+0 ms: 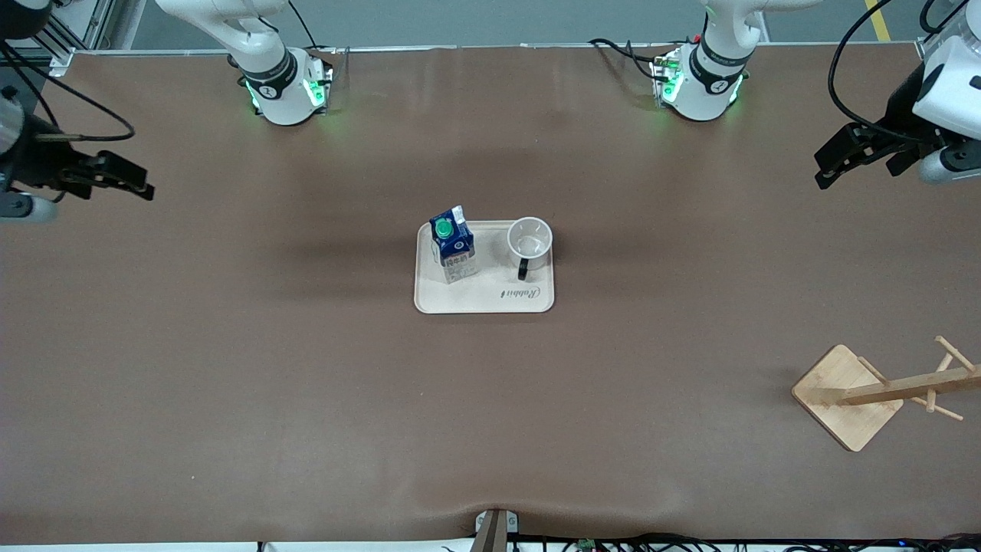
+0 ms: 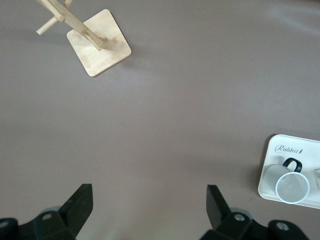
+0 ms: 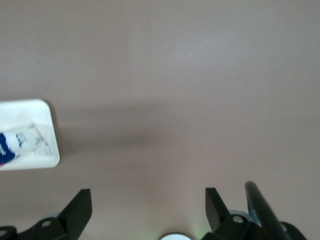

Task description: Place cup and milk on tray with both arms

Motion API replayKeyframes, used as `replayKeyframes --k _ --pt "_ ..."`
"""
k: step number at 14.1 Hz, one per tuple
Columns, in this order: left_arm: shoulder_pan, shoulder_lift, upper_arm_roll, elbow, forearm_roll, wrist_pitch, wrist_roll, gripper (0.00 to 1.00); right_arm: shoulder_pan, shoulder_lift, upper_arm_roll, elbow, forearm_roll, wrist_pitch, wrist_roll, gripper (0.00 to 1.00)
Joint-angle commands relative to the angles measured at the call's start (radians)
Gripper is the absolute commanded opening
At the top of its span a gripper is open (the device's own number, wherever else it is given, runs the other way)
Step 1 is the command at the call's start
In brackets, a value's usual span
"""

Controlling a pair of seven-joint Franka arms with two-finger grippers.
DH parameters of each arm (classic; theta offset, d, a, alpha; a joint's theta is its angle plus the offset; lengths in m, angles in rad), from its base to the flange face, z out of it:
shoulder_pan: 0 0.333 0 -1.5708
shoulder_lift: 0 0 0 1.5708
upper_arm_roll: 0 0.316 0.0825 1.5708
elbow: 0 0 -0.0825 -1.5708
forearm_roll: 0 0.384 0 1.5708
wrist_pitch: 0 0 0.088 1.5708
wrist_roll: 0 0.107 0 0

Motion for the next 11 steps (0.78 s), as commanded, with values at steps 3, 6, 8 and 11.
replayKeyframes --k 3,6,8,11 --pt "0.047 -0.009 0.006 0.0 -0.022 -0.043 0.092 1.0 -0.034 0.067 0.013 0.101 -0.007 -0.013 -0.001 1.0" --pt "0.048 -0.003 0.007 0.004 -0.021 -0.043 0.113 1.0 0.022 0.065 0.019 0.127 -0.078 -0.013 0.025 1.0" --pt "0.068 -0.003 0.007 0.028 -0.019 -0.05 0.128 1.0 0.019 0.066 0.018 0.13 -0.07 -0.01 0.058 1.0" --pt "0.076 -0.003 0.007 0.032 -0.019 -0.063 0.167 1.0 0.022 0.07 0.016 0.149 -0.079 -0.01 0.052 1.0"
